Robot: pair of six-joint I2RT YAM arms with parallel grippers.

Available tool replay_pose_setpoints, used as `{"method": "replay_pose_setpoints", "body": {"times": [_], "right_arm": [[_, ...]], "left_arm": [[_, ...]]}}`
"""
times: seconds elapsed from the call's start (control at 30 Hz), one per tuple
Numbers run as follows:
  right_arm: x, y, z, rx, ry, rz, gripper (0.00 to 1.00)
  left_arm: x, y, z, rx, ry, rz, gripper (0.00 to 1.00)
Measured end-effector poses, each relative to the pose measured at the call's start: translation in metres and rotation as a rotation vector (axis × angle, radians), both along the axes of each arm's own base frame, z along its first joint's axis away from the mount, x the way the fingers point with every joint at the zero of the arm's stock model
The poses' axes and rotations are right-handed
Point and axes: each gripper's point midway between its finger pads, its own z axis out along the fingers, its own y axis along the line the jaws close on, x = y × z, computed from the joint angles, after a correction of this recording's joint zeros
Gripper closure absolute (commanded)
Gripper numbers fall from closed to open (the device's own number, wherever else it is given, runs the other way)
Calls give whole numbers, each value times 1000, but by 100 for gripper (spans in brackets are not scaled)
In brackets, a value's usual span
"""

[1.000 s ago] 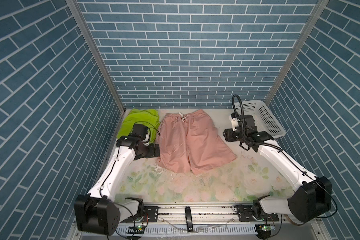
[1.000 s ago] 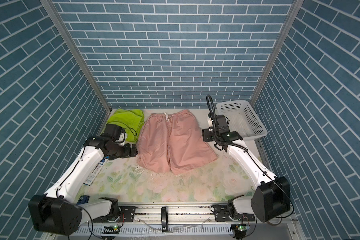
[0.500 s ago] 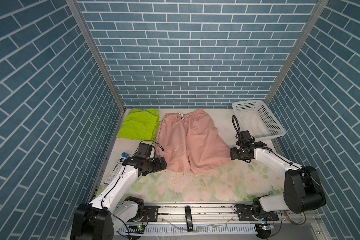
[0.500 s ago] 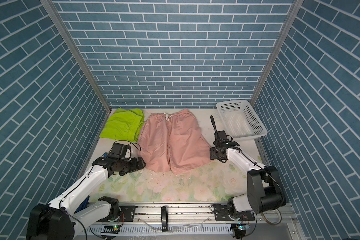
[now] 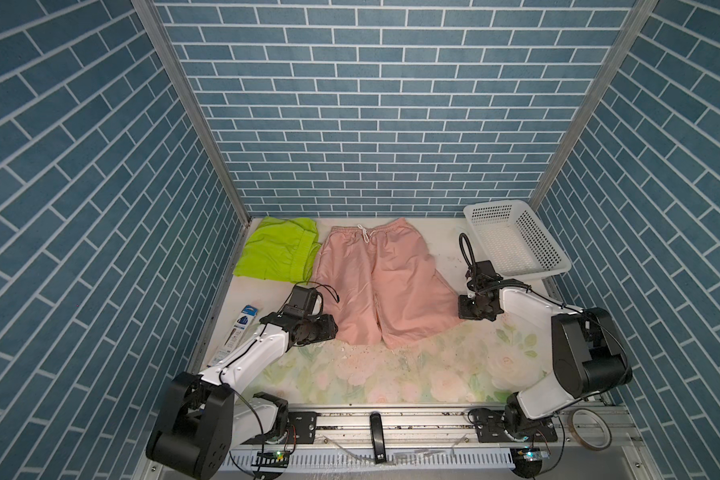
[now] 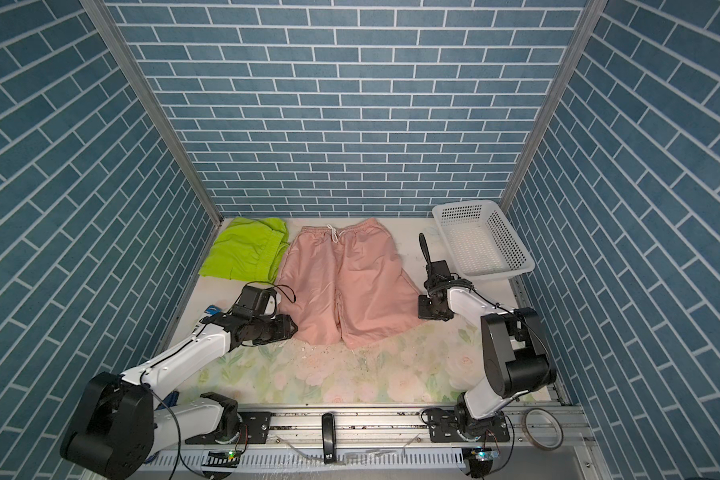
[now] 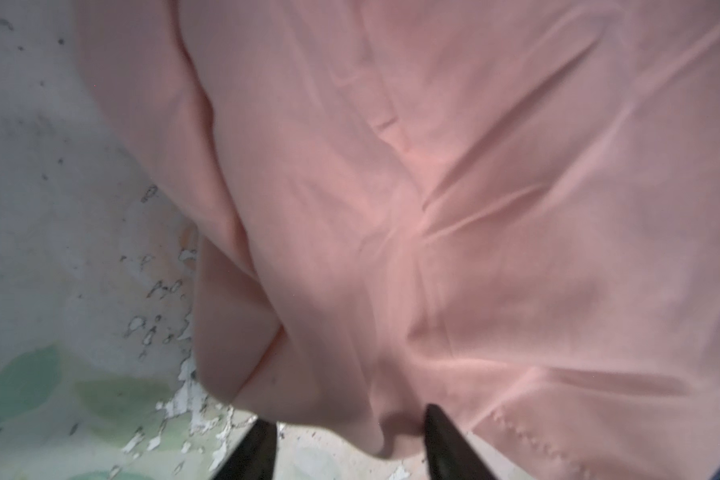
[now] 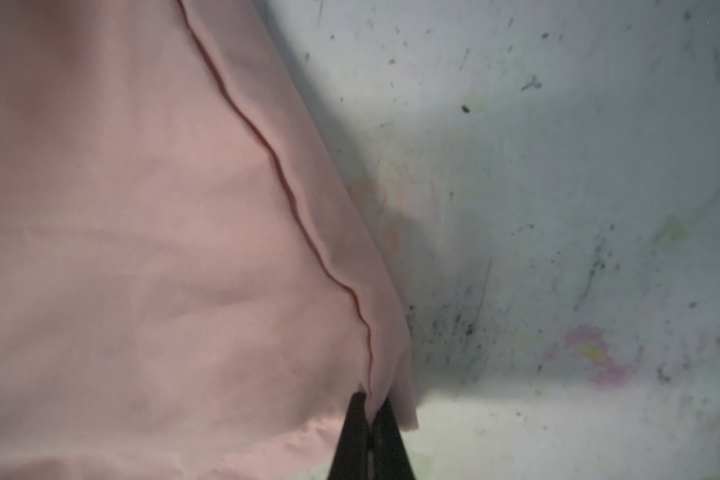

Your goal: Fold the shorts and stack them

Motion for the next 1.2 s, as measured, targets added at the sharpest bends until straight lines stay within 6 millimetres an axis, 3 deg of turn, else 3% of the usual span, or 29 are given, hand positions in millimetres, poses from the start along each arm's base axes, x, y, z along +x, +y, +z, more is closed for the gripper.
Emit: {"method": "replay_pose_setpoints", "body": {"times": [0.03,0.17,0.33,0.47,0.5,0.53,0.6,0.63,0.77,0.8,0.9,1.0,1.1,1.2], "right_arm": [[2,0,3,-5,0,0,100],[14,-5,17,-34,-27,-5,100],[32,-26,36,-84,-68,-45,100],[39,-41,43,-107,-84,-66,100],[40,-43,44,-107,-84,-71,100],[40,-45,44,-106,-82,-71,89],[39,-45,45,-98,-80,-69,71],[38,-44,47,-95,-81,-60,66],[34,-35,74,-46,-148,-37,55],[32,-32,87,-28,-185,-29,52],[16,-8,127,54,-304,42,46],[-18,53,154,169,-392,254,42],[-68,118,145,246,-388,508,39],[-119,151,106,233,-329,691,38]], "left_arm": [[0,0,-2,8,9,-4,100],[4,-5,7,-6,24,-24,100],[9,-41,49,-170,24,-92,100],[-6,-68,79,-321,67,-145,100],[-11,-71,85,-347,81,-150,83],[-16,-74,92,-369,86,-157,60],[-22,-77,108,-406,82,-163,48],[-24,-78,116,-421,76,-163,37],[-20,-76,132,-407,50,-162,10],[-16,-74,132,-391,47,-155,9],[-3,-65,129,-325,40,-122,9],[5,-58,125,-266,39,-106,10],[-3,-50,115,-224,55,-95,7],[-26,-34,95,-179,87,-70,2]]}}
